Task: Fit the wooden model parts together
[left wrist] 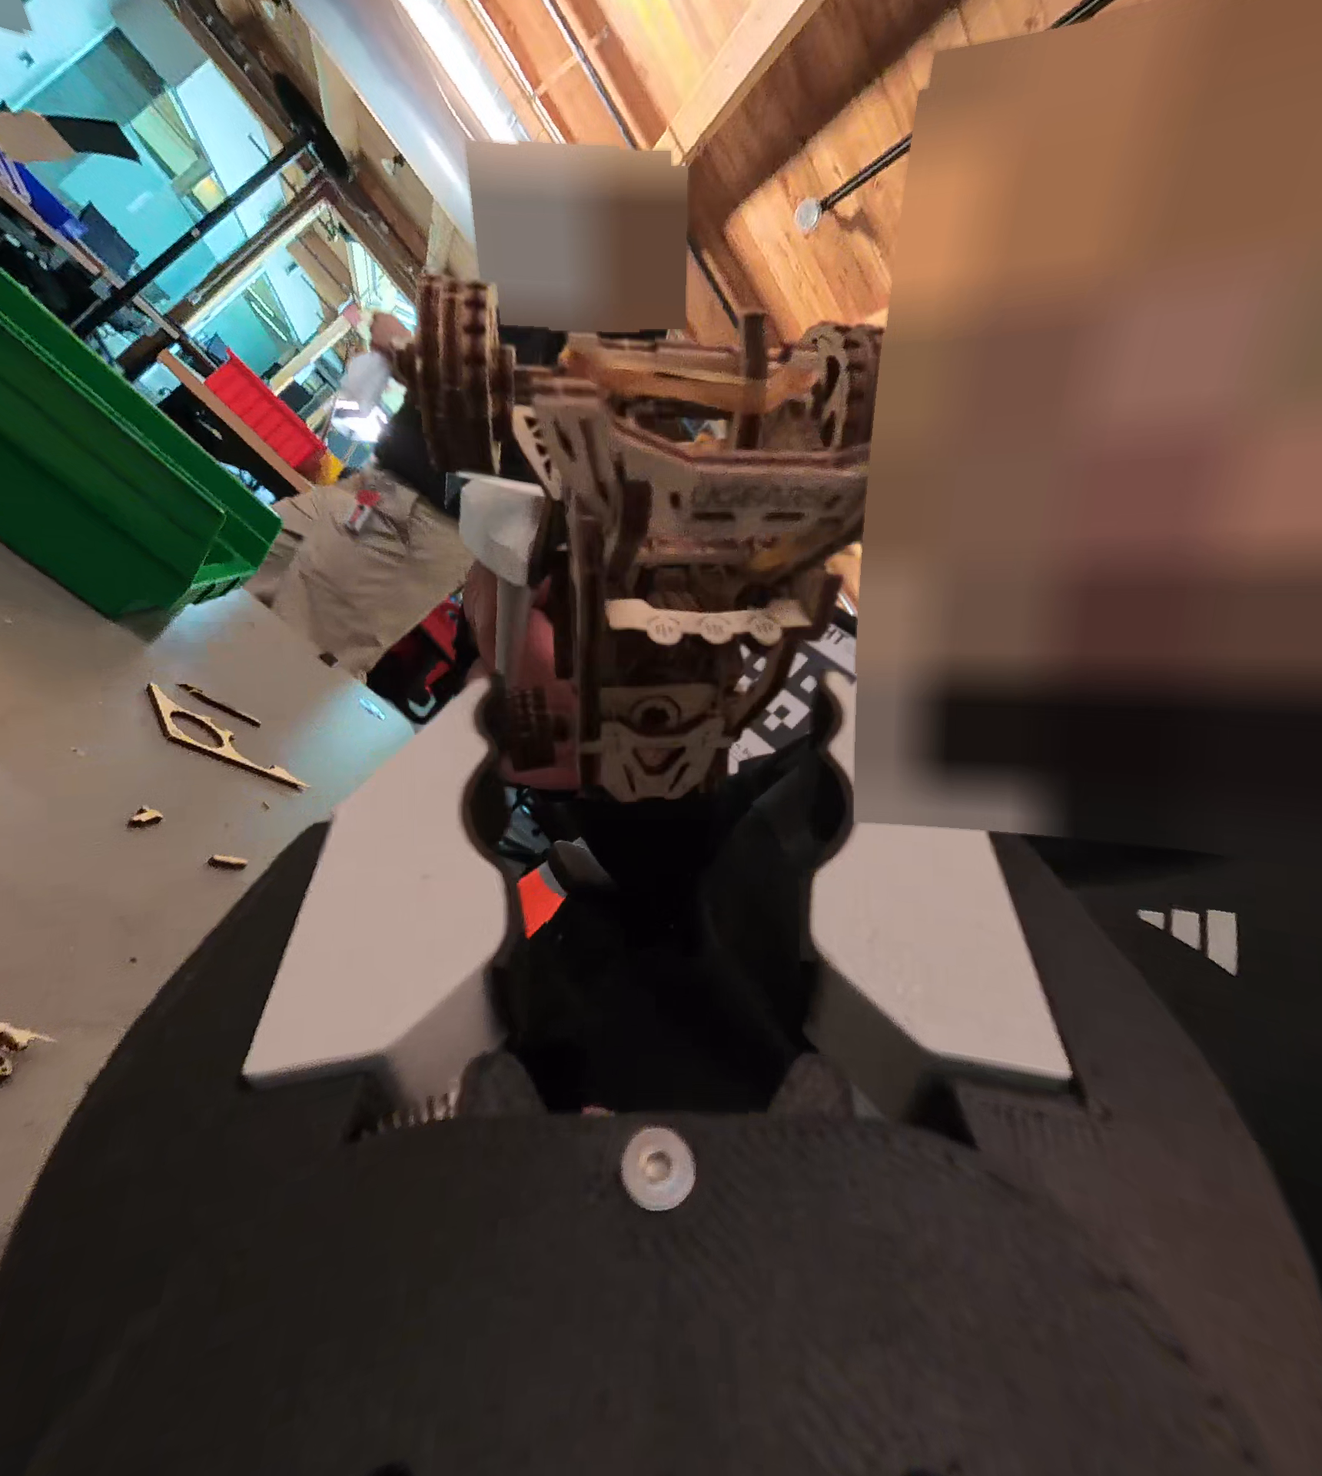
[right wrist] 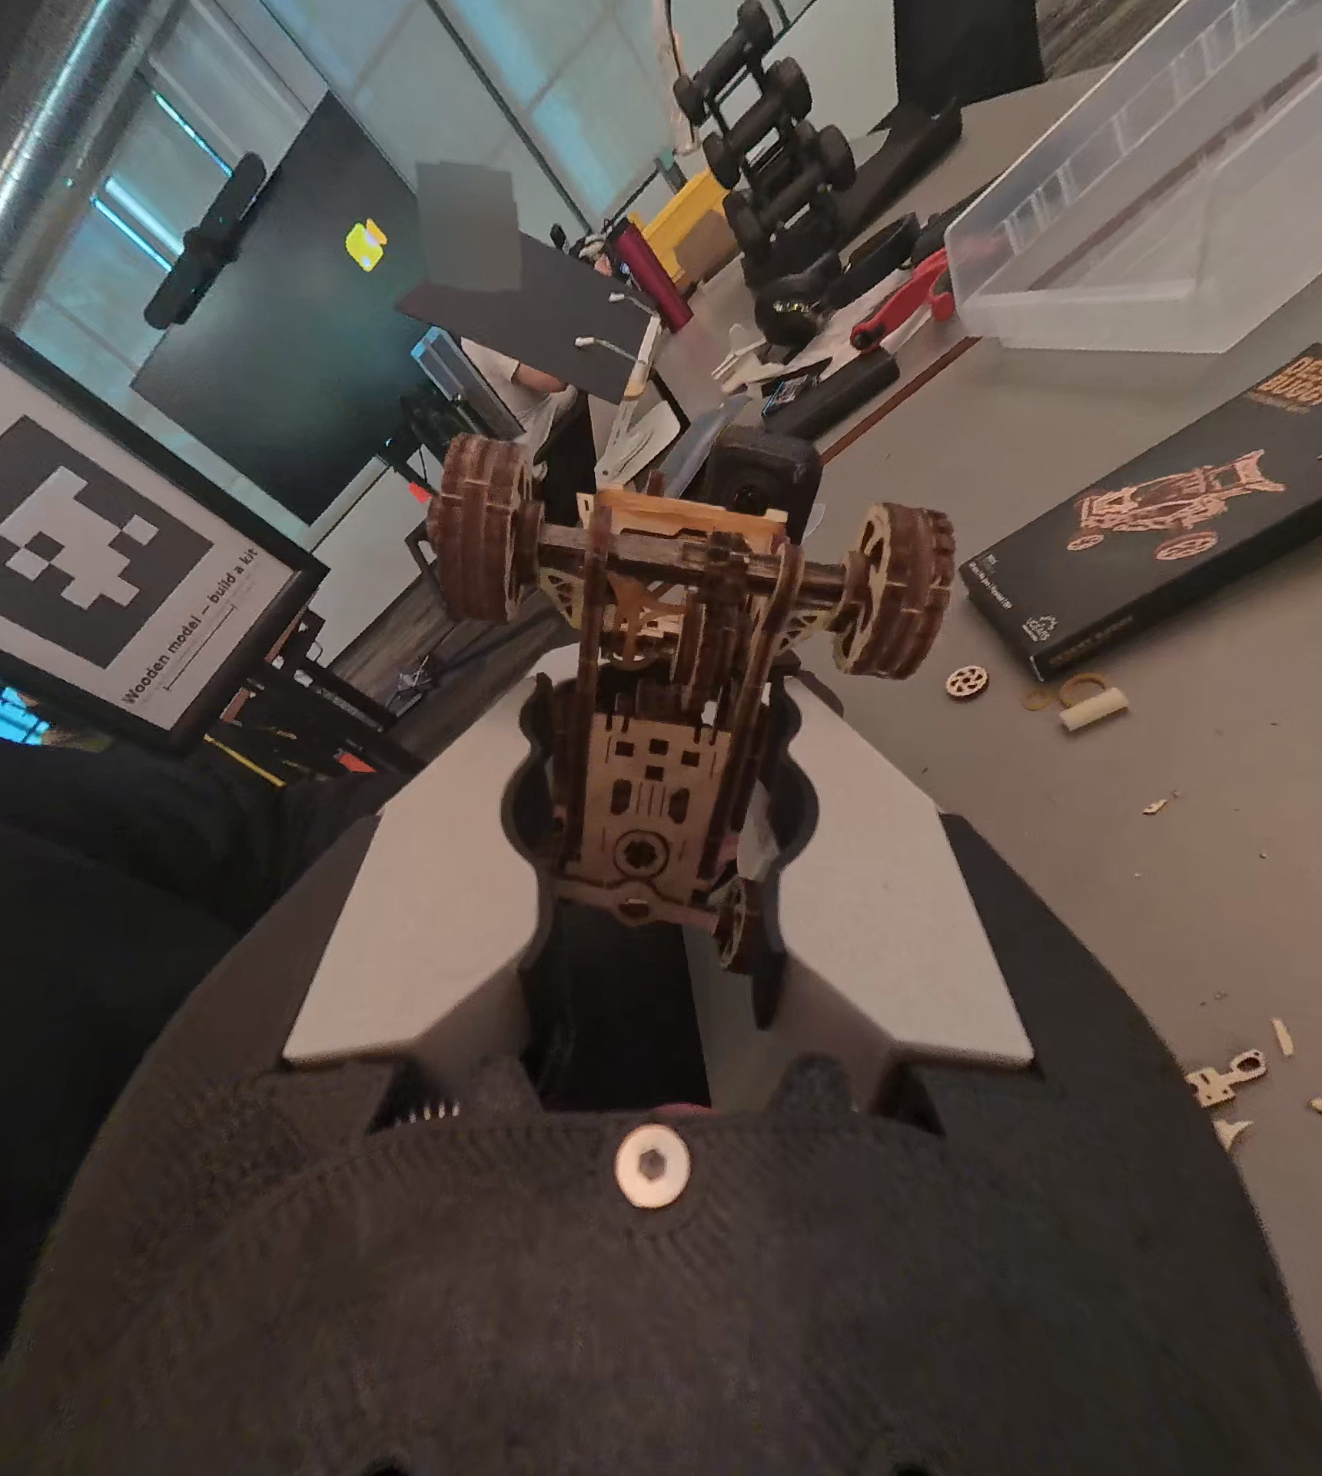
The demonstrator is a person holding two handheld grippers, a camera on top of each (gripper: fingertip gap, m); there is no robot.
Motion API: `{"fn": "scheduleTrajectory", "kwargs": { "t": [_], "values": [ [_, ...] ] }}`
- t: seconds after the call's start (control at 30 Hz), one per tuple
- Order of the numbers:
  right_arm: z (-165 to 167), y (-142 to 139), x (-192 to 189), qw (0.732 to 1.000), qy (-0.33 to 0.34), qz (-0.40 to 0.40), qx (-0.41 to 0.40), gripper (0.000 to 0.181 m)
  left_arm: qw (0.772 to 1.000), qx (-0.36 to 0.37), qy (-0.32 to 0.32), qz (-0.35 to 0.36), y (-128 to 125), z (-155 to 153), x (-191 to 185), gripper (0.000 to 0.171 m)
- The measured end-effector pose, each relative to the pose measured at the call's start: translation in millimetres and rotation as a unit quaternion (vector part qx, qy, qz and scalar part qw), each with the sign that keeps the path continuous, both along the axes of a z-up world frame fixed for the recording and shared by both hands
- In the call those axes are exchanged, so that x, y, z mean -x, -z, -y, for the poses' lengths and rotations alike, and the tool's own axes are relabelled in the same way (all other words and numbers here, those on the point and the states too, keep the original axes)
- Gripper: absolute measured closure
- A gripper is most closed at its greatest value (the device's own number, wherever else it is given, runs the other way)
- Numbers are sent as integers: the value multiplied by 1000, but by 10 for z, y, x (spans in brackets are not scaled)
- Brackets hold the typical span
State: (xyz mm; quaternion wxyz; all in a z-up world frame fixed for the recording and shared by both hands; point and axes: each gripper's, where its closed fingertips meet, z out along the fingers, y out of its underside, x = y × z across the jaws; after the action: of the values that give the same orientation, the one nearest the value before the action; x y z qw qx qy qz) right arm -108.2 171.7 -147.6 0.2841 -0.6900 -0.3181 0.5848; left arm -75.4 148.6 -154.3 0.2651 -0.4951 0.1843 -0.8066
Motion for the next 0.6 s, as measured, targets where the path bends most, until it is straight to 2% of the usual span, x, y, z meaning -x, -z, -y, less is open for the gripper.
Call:
{"fn": "scheduleTrajectory", "kwargs": {
  "t": [0.07,0.23,0.37,0.4,0.47,0.5,0.6],
  "values": [
    [37,8,30,1000,-13,6,2,129,1000,-3,15,18,-32,53,-22,119],
    [18,-62,47,1000,-6,0,-5,127,998,1,-5,61,-104,18,17,120],
    [-28,-189,35,1000,10,-10,-21,93,994,-14,-25,103,-243,-12,150,121],
    [-39,-227,5,999,19,-11,-34,89,993,-20,-32,112,-288,-27,193,122],
    [6,-323,-64,997,22,-16,-69,92,990,-38,-38,129,-391,-34,266,121],
    [48,-381,-88,996,21,-23,-88,103,989,-47,-38,133,-433,-36,284,121],
    [115,-443,-128,993,25,-19,-110,101,985,-74,-28,155,-560,-30,338,122]
  ]
}}
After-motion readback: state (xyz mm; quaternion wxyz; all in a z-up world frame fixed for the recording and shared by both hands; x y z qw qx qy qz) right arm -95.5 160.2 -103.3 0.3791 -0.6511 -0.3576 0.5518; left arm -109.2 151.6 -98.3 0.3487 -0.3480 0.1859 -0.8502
